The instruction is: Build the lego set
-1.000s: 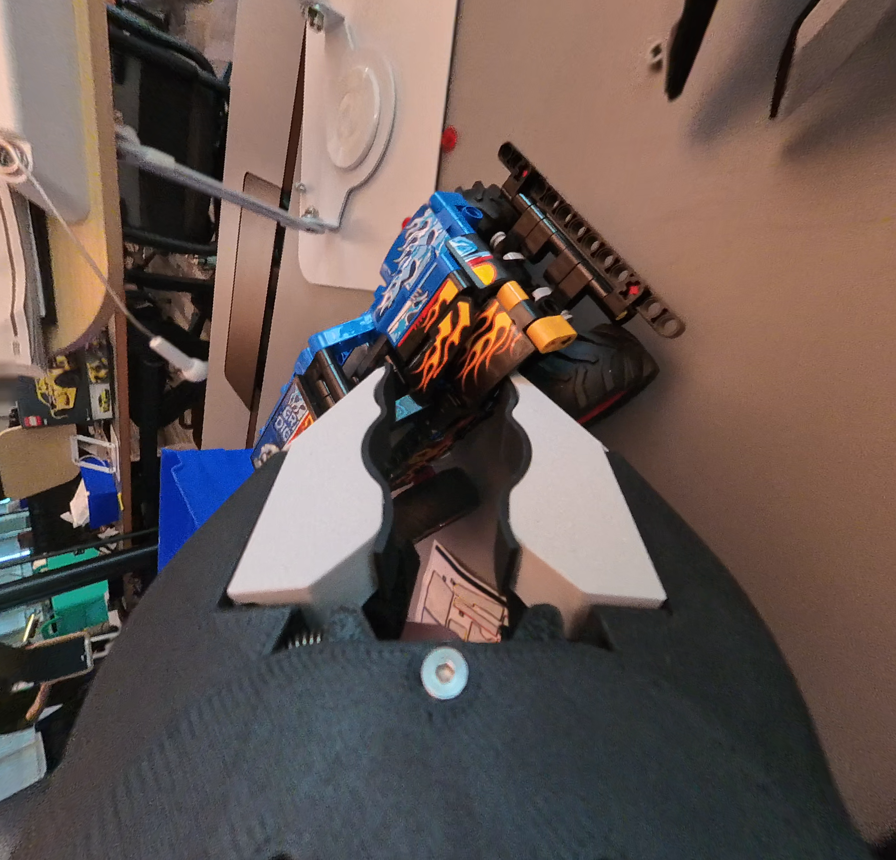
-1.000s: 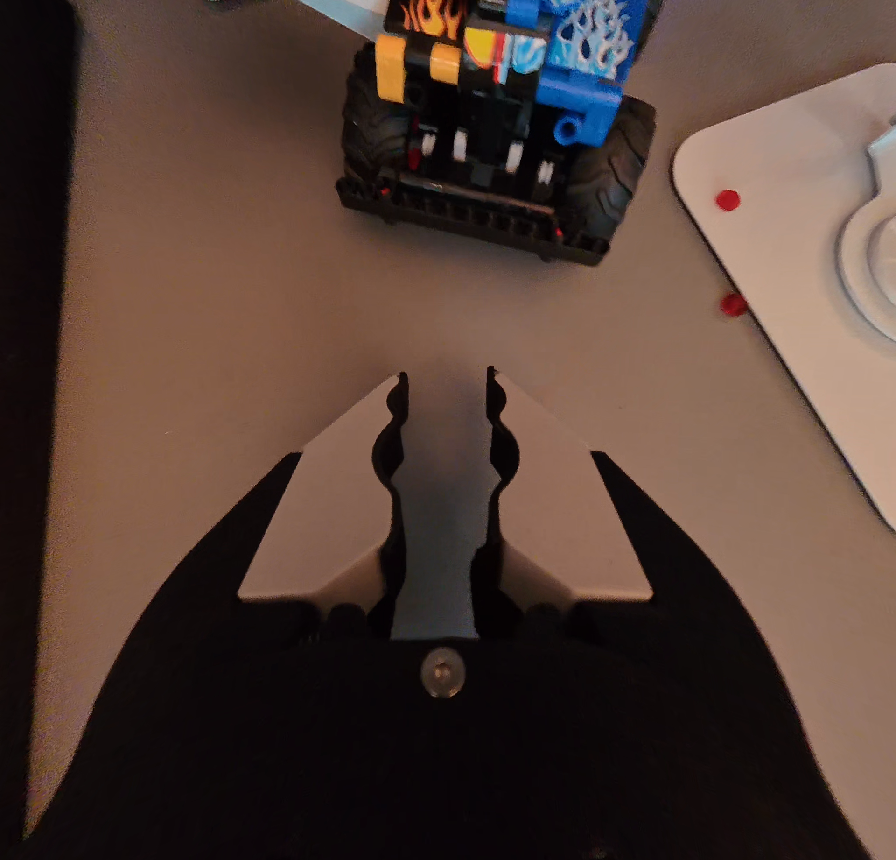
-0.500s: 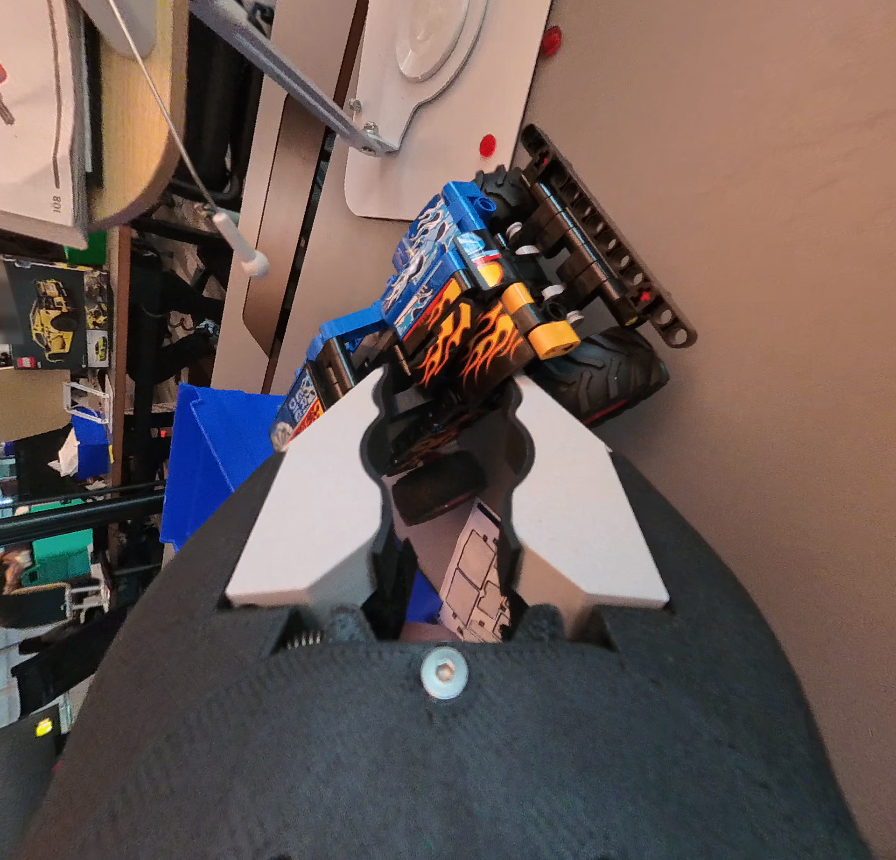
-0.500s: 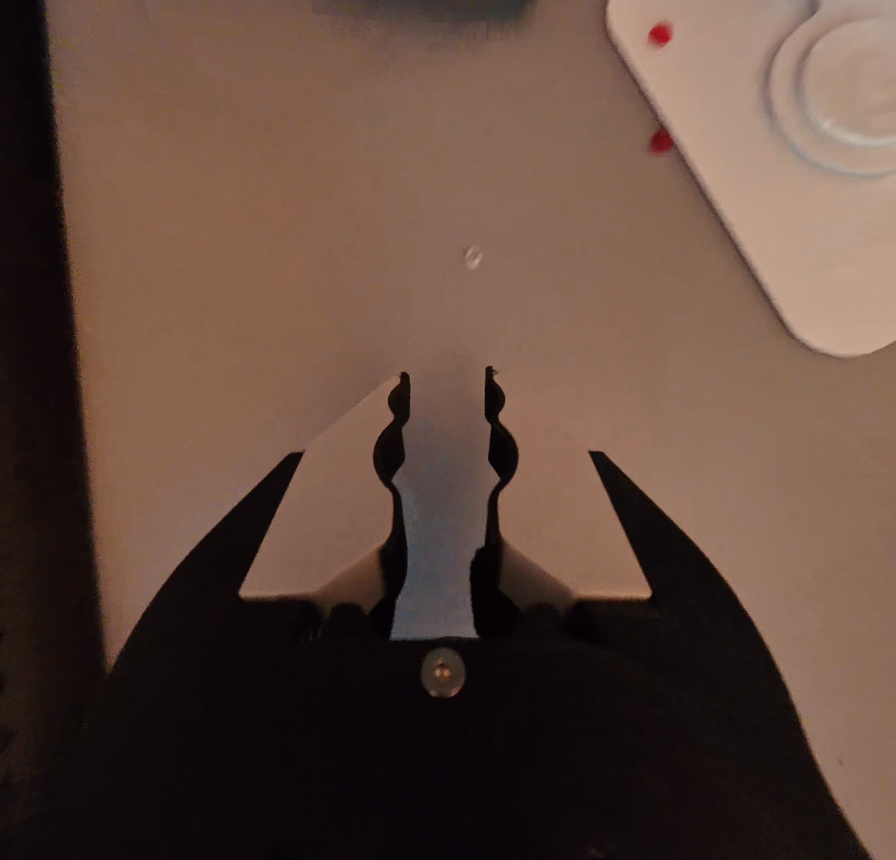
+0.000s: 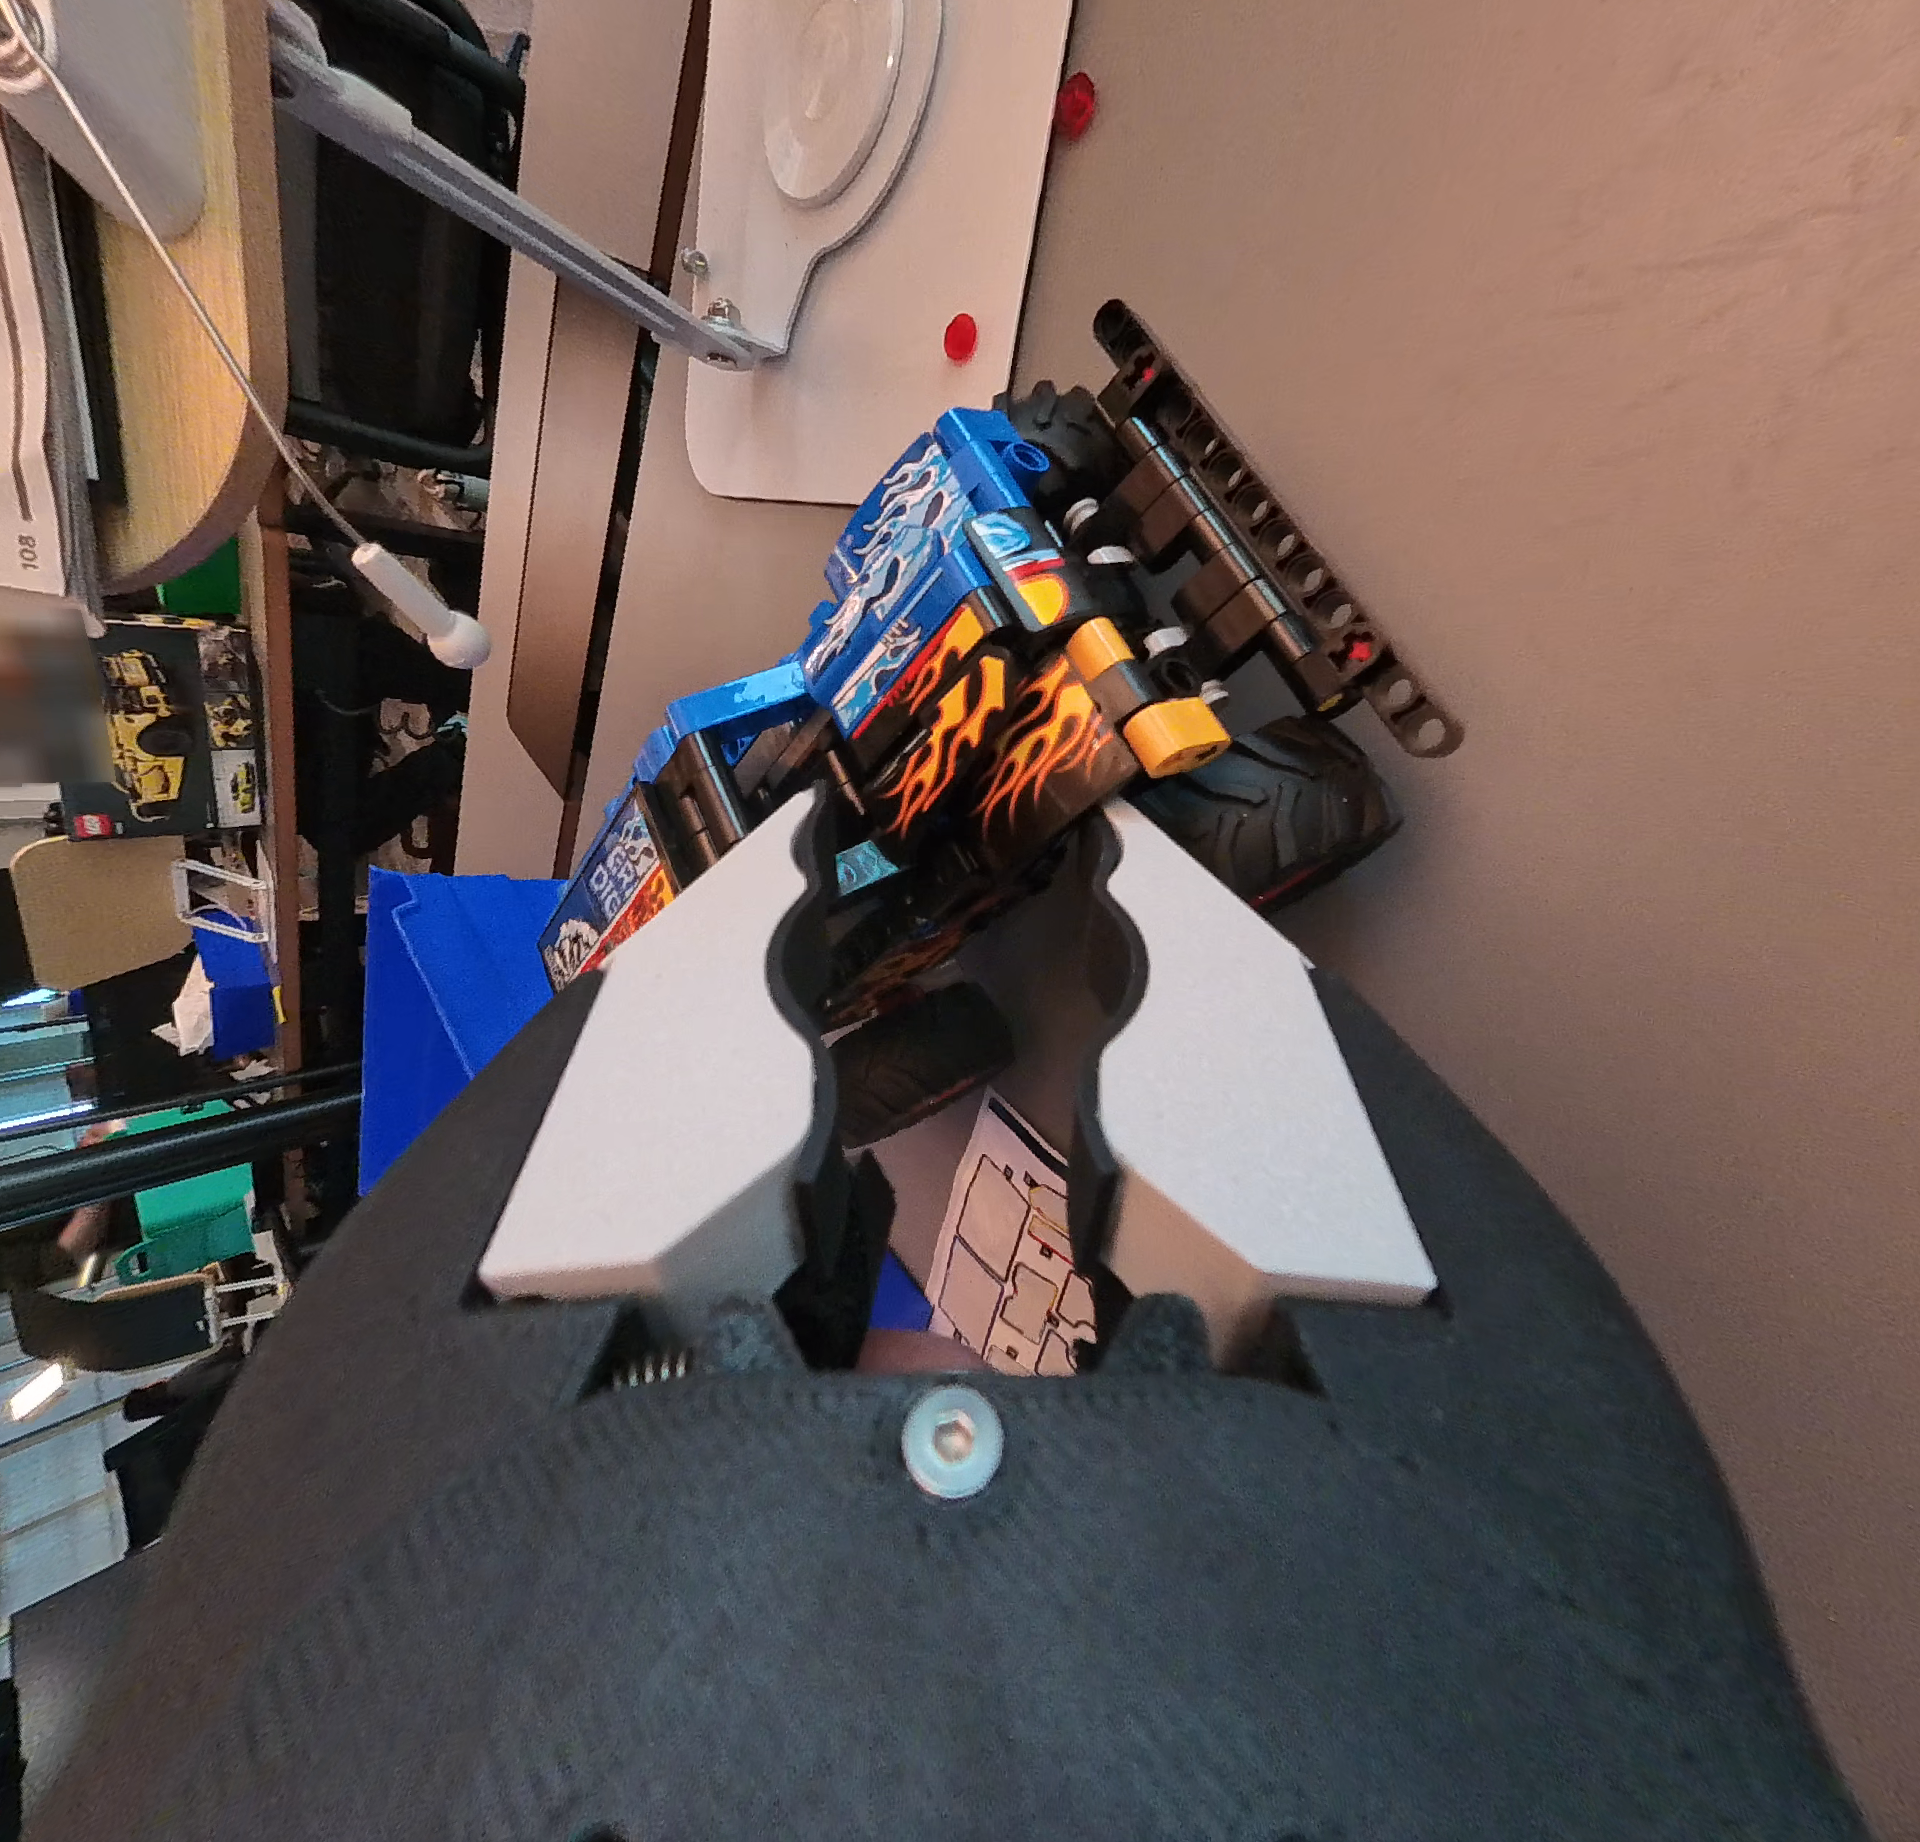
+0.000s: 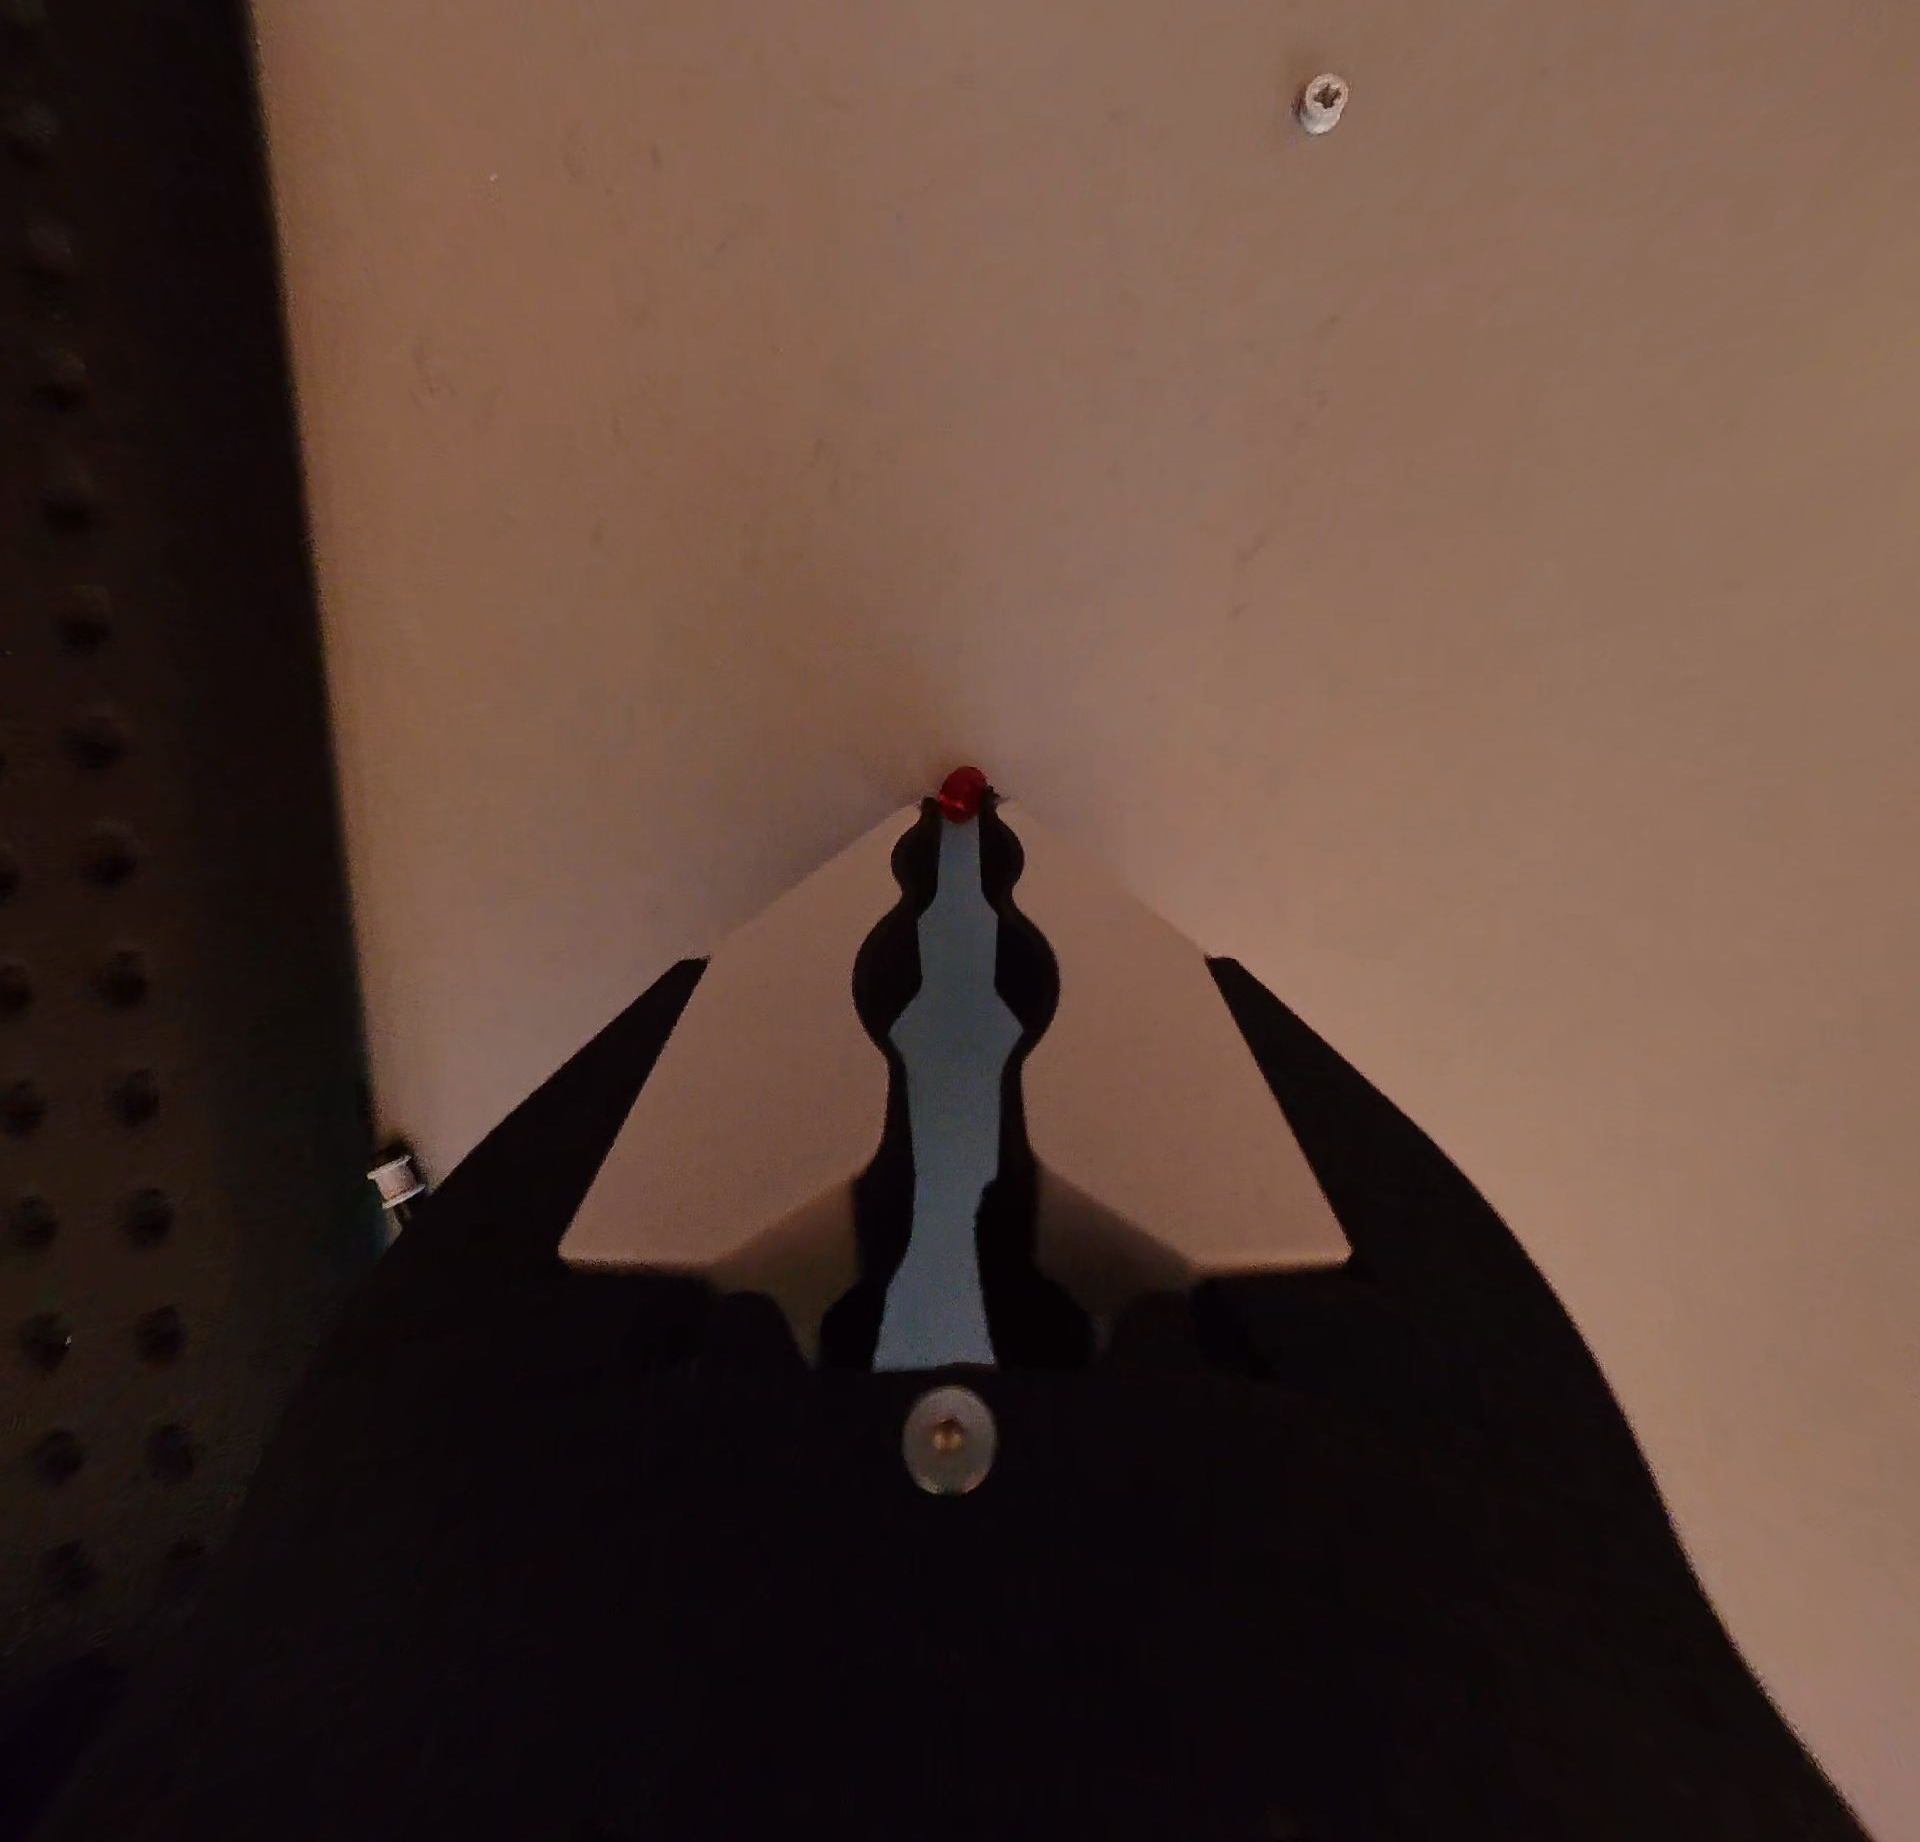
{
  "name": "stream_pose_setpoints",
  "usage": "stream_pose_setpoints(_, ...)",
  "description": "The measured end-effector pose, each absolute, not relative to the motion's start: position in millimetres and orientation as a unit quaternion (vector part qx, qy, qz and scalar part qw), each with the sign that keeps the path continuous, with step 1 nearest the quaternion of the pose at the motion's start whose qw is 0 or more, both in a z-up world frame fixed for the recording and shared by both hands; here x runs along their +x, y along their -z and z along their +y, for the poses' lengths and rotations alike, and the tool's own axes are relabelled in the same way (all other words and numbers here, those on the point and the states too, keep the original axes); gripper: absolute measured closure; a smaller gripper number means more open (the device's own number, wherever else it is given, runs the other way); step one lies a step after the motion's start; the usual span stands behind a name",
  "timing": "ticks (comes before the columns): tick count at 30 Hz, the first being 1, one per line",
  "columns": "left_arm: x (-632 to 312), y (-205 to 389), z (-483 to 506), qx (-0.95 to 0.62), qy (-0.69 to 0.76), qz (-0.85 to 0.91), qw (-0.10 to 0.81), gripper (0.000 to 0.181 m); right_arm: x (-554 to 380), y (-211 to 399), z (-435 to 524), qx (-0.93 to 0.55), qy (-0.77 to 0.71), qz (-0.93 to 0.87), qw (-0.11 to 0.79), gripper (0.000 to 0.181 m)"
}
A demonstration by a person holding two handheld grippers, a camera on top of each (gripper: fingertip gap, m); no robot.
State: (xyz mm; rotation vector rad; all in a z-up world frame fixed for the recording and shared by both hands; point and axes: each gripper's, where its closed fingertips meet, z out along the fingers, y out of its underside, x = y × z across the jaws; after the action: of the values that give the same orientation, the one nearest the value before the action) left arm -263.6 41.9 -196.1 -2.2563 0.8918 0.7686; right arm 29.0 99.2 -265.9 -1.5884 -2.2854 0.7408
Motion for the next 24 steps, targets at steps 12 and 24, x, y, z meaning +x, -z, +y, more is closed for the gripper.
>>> stream_pose_setpoints(12, -250.0, 193.4, 36.8, -0.843, -0.284, 0.332, 0.313, 0.13, -2.9, 253.9, 87.3, -0.534, -0.317, -0.771, 0.143, 0.181)
stream_pose_setpoints(24, -239.4, 172.9, 28.3, -0.843, -0.261, 0.331, 0.335, 0.111, -83.6, 220.1, 71.0, -0.491, -0.379, -0.758, 0.202, 0.181)
